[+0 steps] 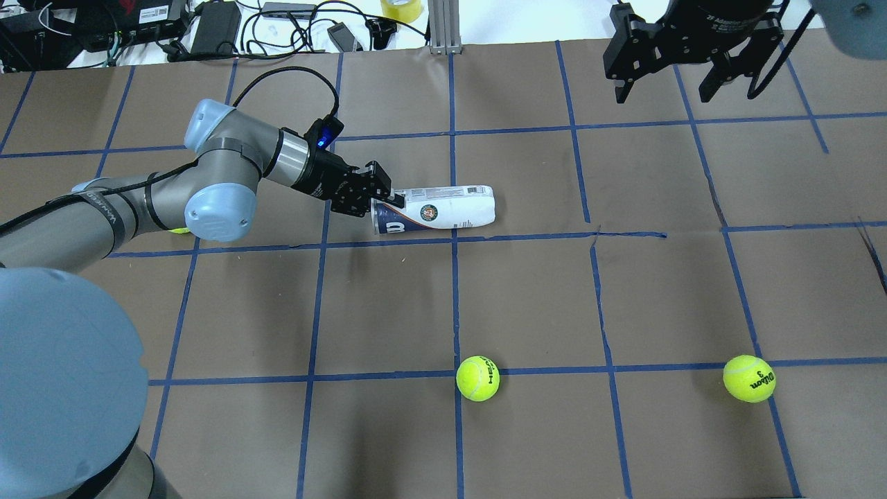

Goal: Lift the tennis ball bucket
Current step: 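Close the left gripper on the can's open end, then lift and rotate the can upright with the left gripper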

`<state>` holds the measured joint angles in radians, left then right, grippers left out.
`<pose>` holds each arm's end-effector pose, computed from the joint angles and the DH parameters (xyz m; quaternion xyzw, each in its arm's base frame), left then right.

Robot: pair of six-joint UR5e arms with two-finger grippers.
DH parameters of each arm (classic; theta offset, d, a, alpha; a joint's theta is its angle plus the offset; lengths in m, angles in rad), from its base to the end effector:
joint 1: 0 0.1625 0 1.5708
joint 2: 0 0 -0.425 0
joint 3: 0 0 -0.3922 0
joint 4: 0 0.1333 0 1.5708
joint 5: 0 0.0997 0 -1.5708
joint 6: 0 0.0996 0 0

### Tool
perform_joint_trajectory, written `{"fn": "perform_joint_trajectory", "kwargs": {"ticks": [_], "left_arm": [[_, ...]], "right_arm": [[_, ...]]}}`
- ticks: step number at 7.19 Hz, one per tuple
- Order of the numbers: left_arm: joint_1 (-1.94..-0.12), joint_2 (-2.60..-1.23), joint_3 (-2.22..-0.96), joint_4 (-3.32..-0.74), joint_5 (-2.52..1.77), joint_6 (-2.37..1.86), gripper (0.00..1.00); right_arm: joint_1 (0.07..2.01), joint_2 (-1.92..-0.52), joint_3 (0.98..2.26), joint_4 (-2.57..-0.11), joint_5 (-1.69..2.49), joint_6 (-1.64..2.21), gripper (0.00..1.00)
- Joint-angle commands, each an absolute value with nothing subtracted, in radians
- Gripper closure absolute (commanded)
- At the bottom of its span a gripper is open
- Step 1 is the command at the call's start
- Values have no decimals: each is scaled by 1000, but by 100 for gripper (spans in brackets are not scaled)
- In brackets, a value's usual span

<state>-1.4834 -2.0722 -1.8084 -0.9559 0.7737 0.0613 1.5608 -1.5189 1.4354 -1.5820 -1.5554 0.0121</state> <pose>-0.1527 -0.6001 0.1896 0.0361 -0.9195 -0.0282 0.3905 0.1296 -0.5229 0.5299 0.0107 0.9988 -0.0473 0.0077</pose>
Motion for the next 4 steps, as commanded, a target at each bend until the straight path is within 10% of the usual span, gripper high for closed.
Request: {"fn": "perform_joint_trajectory", "kwargs": {"ticks": [1,4], "left_arm": [[-1488,-2051,-1687,-965,848,-202,100],[-1509,-2011,-1449,-1112,1002,-392,100]], "right_arm": [[1560,-1517,1439,-1577,-1563,3,0],[1560,-1517,1440,-1588,-1563,5,0]]}}
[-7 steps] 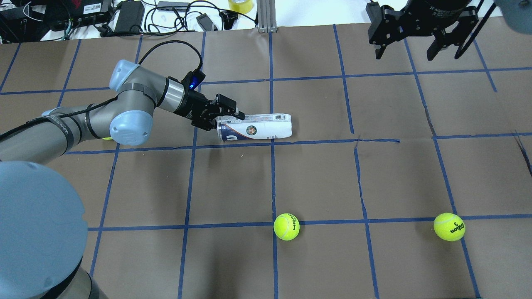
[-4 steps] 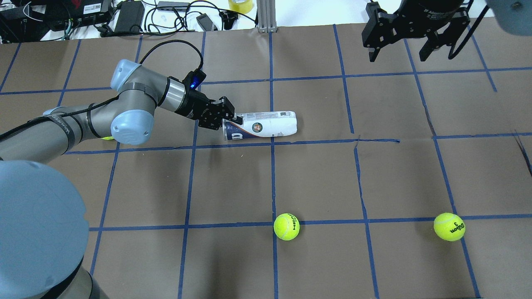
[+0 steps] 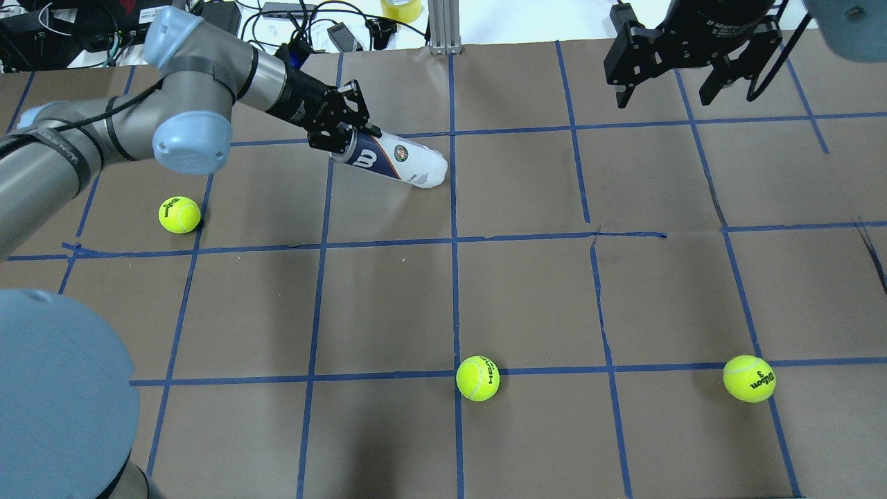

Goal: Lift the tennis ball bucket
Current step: 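Lift and rotate the can upright with the left gripper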

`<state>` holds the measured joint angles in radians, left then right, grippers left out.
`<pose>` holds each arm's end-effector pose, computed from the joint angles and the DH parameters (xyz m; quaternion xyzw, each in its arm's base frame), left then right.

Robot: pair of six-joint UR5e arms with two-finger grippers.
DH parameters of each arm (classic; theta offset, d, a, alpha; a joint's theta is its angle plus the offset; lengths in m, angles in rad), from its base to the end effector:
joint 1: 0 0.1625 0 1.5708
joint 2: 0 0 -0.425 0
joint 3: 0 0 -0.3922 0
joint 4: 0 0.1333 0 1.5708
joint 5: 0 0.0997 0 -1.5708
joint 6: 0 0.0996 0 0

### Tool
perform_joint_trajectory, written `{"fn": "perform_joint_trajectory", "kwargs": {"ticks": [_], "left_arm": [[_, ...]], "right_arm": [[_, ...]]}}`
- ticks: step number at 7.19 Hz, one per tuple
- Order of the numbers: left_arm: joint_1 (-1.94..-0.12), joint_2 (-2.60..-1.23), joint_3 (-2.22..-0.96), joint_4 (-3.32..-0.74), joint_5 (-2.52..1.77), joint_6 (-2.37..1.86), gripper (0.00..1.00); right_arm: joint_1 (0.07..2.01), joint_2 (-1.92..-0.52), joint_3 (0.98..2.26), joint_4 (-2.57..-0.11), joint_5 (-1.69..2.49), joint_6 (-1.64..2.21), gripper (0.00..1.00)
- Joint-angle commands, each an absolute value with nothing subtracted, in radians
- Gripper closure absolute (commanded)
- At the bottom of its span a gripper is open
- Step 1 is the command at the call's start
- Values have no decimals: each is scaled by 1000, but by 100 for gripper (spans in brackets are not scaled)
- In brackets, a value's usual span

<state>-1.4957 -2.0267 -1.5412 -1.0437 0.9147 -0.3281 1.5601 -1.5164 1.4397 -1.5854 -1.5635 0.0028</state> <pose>-0.1446 -0.6641 0.3134 0.1734 -0.9296 0.0067 0.3252 0.1284 -0.5239 0.5268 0.0066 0.9989 -0.0456 0.0035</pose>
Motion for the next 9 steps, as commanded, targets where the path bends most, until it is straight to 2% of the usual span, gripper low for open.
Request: {"fn": "perform_joint_trajectory", "kwargs": {"ticks": [1,3,6,9], "left_arm": [[-1547,-2008,-1377,-1179,1134,-397,100],[-1604,-2028,-1258,-1258,1349,-323,100],[-1726,-2071,-1258,-1288,1539,8,100],[-1735,-2095,-1282,-1321,1539,60,100]], "right_arm": [[1560,-1517,1440,-1586,-1562,3,0],[1559,-1517,1440,-1585,-1563,2,0],[1559,-1516,1440,-1586,-1556,2,0],[1559,-1514,1440,-1588,-1551,2,0]]}}
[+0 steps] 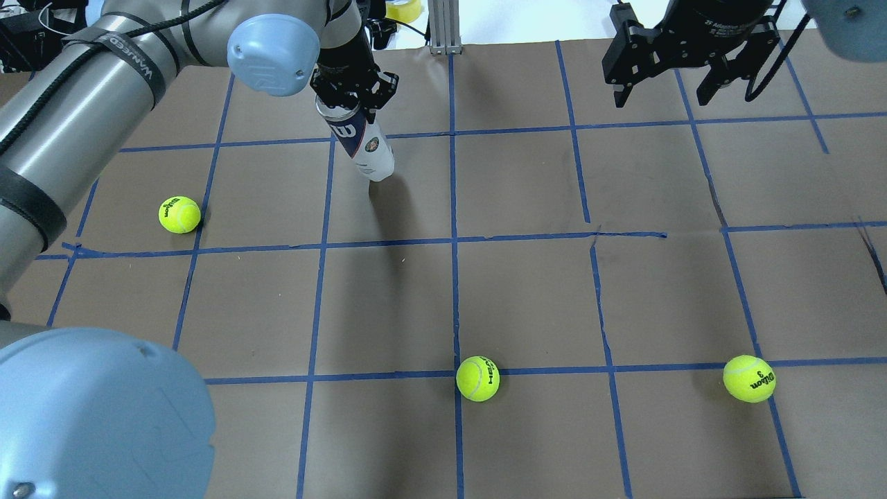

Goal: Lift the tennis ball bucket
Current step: 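Lift and rotate the can upright with the left gripper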

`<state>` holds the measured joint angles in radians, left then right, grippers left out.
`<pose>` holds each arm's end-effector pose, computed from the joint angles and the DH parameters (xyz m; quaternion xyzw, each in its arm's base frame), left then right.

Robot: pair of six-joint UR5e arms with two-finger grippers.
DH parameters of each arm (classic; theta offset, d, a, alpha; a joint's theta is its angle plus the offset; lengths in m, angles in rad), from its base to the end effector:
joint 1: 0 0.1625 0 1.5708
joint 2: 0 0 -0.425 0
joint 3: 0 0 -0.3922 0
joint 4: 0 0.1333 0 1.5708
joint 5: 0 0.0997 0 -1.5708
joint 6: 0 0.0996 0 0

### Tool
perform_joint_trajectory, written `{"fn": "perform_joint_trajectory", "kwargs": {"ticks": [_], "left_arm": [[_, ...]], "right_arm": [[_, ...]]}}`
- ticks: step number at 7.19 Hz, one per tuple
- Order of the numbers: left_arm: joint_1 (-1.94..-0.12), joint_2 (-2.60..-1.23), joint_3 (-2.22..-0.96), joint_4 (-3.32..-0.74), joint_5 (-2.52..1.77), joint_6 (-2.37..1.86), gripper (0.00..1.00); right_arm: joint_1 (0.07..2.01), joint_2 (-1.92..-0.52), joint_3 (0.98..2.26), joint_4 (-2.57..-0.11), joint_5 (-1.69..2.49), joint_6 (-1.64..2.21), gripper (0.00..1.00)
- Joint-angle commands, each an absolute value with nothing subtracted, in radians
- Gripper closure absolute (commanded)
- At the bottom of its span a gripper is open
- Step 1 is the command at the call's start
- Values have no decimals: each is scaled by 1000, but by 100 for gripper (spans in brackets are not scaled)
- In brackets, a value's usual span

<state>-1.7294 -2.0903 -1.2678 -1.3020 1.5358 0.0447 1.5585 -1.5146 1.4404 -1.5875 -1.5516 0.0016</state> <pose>-0.2454 -0.6684 0.3530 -0.1019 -0.9943 0.0251 0.0189 0.1288 -0.5249 0.5258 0.0065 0.9989 -0.0455 0.0093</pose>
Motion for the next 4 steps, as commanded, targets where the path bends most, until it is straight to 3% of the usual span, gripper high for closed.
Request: {"fn": "perform_joint_trajectory", "kwargs": {"ticks": [1,2,3,4], "left_arm": [[-1741,-2092,-1287,-1331,1539,60,100],[-1750,-2086,-1287,-1366,1539,58,99],[-1755,-2077,-1285,-1390,1539,58,88],[-1756,-2082,-1285,-1390,1539,60,66]], "right_arm": [[1559,-1514,1440,-1589,-1549,2,0],[1559,-1514,1440,-1588,-1549,0,0],[1559,-1514,1440,-1588,-1549,0,0],[1559,-1514,1440,-1588,-1548,0,0]]}}
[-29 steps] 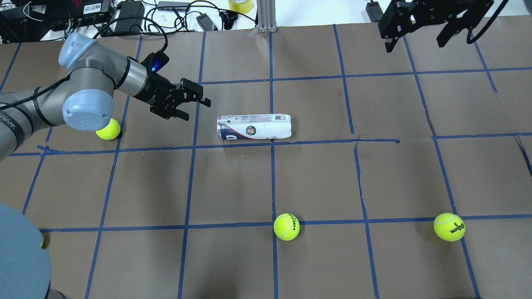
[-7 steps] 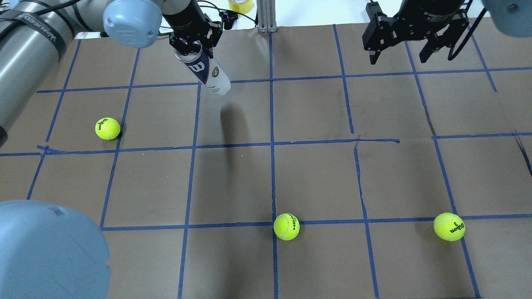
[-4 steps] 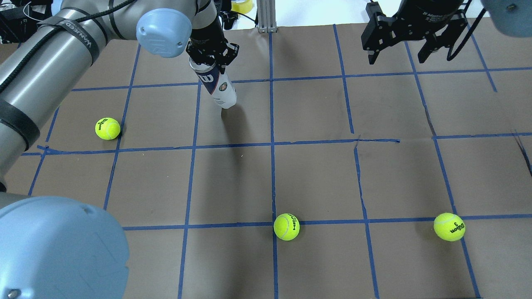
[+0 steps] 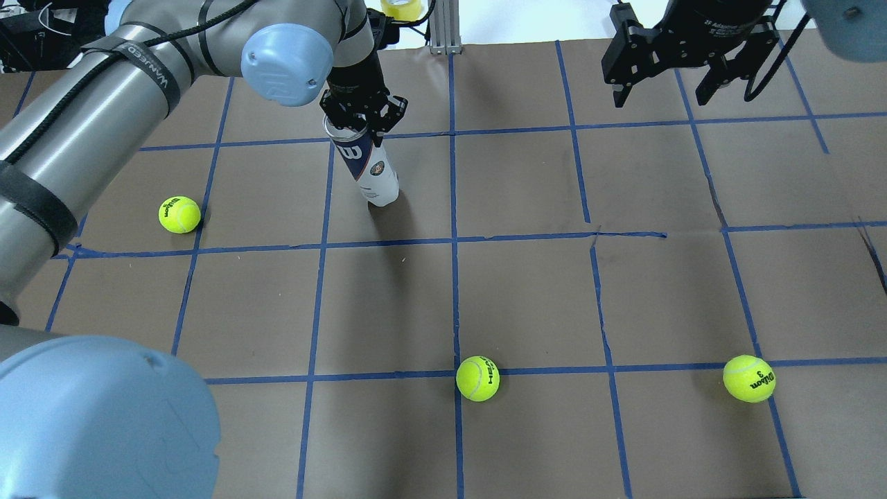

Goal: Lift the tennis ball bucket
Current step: 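Lower the upright can onto the table and open the left gripper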

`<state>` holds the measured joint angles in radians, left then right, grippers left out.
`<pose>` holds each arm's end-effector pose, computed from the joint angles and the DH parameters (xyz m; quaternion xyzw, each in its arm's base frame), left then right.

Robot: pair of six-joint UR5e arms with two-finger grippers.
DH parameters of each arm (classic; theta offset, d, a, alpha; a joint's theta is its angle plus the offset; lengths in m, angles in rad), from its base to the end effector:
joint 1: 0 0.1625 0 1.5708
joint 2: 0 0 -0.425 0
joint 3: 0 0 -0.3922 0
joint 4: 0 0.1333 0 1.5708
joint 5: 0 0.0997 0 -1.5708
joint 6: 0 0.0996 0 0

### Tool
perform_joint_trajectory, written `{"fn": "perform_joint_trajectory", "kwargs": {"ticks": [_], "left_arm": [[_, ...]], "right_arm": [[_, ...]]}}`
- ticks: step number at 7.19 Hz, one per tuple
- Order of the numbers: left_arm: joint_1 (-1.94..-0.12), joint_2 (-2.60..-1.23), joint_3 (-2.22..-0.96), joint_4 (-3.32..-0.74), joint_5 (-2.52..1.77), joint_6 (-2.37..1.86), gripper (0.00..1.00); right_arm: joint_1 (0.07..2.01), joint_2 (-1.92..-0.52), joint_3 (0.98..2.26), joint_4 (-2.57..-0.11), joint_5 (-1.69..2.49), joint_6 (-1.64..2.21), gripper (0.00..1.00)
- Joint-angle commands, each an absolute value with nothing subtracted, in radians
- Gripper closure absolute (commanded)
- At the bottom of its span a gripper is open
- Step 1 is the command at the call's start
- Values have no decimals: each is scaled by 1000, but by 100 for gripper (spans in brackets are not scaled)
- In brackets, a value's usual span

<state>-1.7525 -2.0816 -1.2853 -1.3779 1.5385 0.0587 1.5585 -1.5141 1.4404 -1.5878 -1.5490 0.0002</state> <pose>-0.2583 -0.6505 0.3429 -0.1196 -0.9926 -0.0172 0.0151 0.1290 -0.5252 0.5256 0.0057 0.9989 -0.0454 0.0106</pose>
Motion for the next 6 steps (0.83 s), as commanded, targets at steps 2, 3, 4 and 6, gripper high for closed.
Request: {"fn": "perform_joint_trajectory", "kwargs": {"ticks": [2,3,4,6], "left_arm": [[-1759,-2085,-1285,-1379,1537,60,0],[-1761,-2077,-1282,-1378,1532,60,0],[-1776,-2042,-1275,-1387,1516,57,0],[-1775,-1959,-1238,-1470,1503,52,0]], "right_arm": [[1559,-1514,1440,-1583,-1549,2,0],[1559,-1514,1442,-1585,-1549,0,0],[1559,-1514,1446,-1585,-1551,0,0],[1559,-1516,1457,-1585,-1551,0,0]]}}
